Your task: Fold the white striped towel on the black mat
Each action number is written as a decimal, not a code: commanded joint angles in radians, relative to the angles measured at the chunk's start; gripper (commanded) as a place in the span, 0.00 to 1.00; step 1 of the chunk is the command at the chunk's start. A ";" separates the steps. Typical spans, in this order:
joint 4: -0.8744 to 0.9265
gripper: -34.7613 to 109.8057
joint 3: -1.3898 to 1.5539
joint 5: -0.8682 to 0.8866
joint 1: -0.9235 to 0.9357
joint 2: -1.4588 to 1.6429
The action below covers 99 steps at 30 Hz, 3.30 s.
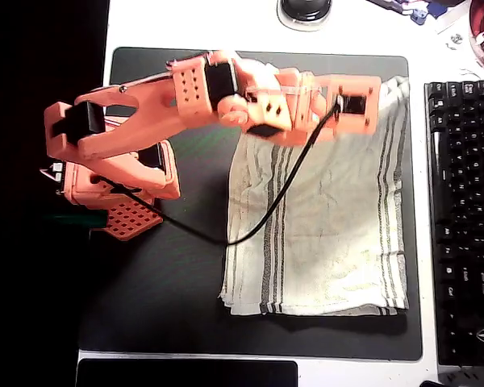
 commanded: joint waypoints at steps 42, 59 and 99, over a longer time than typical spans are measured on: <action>-0.495 0.40 0.357 -0.413 0.678 -0.158; -0.295 0.37 0.977 -0.278 0.187 0.844; 0.298 0.30 1.252 -0.183 0.100 1.212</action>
